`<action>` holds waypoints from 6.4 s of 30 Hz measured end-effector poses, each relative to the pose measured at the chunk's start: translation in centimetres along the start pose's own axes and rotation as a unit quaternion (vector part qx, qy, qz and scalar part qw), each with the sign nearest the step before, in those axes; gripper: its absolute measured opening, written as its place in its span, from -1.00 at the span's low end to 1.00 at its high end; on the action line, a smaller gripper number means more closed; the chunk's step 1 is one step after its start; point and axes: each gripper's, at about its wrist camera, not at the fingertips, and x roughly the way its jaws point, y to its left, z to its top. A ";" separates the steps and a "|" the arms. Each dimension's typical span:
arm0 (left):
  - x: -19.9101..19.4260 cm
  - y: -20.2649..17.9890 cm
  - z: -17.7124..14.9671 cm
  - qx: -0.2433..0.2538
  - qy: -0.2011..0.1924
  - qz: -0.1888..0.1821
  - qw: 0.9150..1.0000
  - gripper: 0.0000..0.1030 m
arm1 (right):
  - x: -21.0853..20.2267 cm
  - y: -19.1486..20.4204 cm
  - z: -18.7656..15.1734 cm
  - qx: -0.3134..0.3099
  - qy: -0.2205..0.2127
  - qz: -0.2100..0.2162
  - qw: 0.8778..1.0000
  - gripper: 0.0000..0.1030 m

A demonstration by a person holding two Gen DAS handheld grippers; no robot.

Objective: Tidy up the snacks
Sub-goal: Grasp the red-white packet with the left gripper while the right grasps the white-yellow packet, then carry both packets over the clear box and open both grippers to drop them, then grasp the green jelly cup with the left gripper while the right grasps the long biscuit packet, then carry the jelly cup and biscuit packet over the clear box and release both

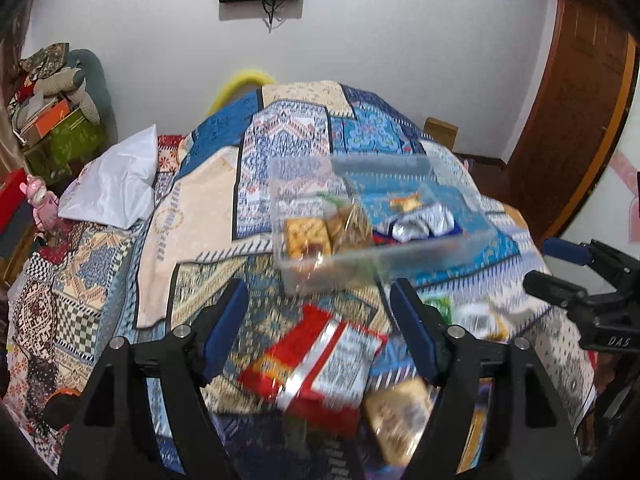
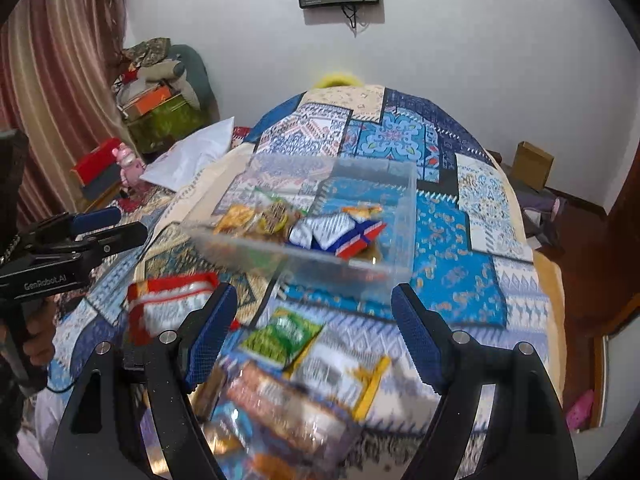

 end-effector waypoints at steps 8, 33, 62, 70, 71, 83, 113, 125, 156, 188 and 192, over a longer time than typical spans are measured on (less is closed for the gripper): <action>1.9 0.9 -3.8 -0.001 0.051 -0.001 0.999 0.60 | 1.2 -0.5 -3.7 -0.005 0.041 -0.018 0.999 0.50; 8.9 -0.2 -4.8 0.045 0.090 0.020 0.995 0.88 | 8.0 -3.2 -6.5 0.038 0.112 0.001 0.993 0.51; 0.9 -0.2 -3.8 0.019 -0.003 -0.011 1.000 0.09 | 2.1 -4.2 -5.7 0.047 0.036 -0.005 0.998 -0.46; -1.5 -0.7 -0.6 0.018 -0.049 -0.012 0.999 0.09 | 0.0 -4.1 -3.1 0.043 -0.008 -0.007 0.999 -0.46; -1.6 -0.8 -0.2 0.019 -0.054 -0.012 0.998 0.09 | -0.1 -4.0 -2.8 0.042 -0.013 -0.007 0.999 -0.46; 1.7 -1.2 4.4 0.006 -0.074 -0.008 0.997 0.09 | 1.9 -3.2 1.9 0.037 -0.044 0.001 0.998 -0.46; 6.2 -1.6 5.9 0.003 -0.042 0.014 0.999 0.42 | 6.7 -0.1 4.6 -0.017 -0.005 0.019 1.000 -0.08; -0.2 -0.5 1.2 0.014 -0.043 0.015 0.999 0.64 | 0.8 -0.2 0.3 -0.022 -0.016 0.034 0.999 0.14; 4.2 1.5 -10.0 -0.009 0.075 0.001 0.997 0.60 | 7.3 0.7 -7.3 -0.058 0.131 0.042 0.989 0.39; -0.8 0.3 -6.4 -0.016 -0.010 -0.017 1.000 -0.23 | 0.2 -2.4 -6.8 0.016 0.044 0.022 0.999 -0.18; -1.8 -0.4 -5.0 -0.013 -0.031 -0.023 0.999 -0.23 | -1.6 -2.5 -5.6 0.021 0.012 0.022 0.999 -0.18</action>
